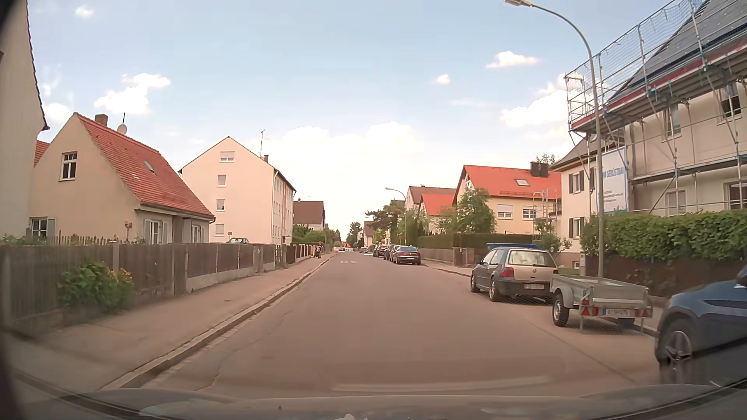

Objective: Follow the waypoints while adhering to traffic rules and regulations

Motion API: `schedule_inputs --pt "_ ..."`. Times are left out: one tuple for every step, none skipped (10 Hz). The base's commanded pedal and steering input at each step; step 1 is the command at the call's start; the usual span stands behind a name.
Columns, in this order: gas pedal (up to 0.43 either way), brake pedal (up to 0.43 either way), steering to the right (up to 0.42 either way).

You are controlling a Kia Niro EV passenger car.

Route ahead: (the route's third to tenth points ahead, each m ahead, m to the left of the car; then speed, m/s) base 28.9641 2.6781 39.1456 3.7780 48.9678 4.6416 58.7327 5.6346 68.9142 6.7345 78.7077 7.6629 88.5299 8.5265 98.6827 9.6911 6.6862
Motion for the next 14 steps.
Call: schedule_inputs --pt "0.098 0.018 -0.016" --pt "0.087 0.018 -0.016" --pt "0.087 0.018 -0.016" --pt "0.087 0.018 -0.015" --pt "0.087 0.018 -0.015" --pt "0.087 0.018 -0.015" --pt "0.087 0.018 -0.015" --pt "0.087 0.018 -0.015" --pt "0.087 0.018 -0.014" --pt "0.087 0.018 -0.012" --pt "0.087 0.018 -0.012" --pt "0.087 0.018 -0.012" --pt "0.087 0.018 -0.012" --pt "0.087 0.018 -0.012"
